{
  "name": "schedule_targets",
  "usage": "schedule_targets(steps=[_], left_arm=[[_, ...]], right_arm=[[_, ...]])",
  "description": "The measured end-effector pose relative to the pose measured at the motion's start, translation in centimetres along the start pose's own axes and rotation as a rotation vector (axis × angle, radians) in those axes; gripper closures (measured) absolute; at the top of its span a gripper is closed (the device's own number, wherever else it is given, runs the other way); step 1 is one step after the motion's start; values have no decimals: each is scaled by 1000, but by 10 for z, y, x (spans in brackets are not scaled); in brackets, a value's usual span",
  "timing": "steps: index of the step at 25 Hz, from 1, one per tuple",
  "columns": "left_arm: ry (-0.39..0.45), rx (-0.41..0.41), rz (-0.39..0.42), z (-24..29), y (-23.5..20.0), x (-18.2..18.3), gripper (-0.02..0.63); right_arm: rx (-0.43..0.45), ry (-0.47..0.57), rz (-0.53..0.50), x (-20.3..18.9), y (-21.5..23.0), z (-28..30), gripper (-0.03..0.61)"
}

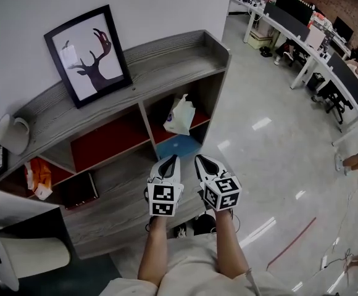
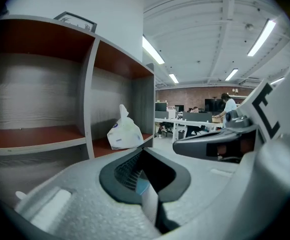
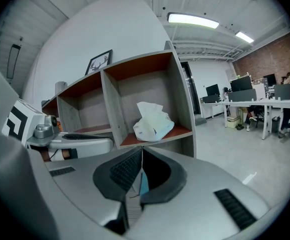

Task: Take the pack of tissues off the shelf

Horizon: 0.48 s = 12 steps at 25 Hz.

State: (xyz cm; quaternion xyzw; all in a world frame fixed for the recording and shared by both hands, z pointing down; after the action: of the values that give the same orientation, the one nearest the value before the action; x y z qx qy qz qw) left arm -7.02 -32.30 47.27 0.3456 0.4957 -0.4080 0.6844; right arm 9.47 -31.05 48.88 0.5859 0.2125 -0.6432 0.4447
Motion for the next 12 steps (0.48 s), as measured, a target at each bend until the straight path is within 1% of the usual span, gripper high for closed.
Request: schedule_targets(steps=[3,7,12], left_arm=[[3,-11,2,7,0,2,604],[0,12,15,23,-7,9,604],[-8,21,2,45,-10,17,604]], right_arm=[[35,2,-16,5,5,10,561],[70,1,-37,16,15,28,560],[126,-46,-129,27,22,47,560]])
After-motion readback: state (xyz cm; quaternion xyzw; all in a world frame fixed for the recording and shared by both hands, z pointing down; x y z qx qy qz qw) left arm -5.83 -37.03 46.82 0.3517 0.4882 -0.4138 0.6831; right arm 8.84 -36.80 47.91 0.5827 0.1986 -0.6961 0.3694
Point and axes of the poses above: the fingertips, and each gripper's own axes: z forward along the fingers, y to its right, x out of its top, the point moved 10 cm from there along -z, backward along the fingers, and after that the axes turned 9 degrees about x, right-handed, at the moved point
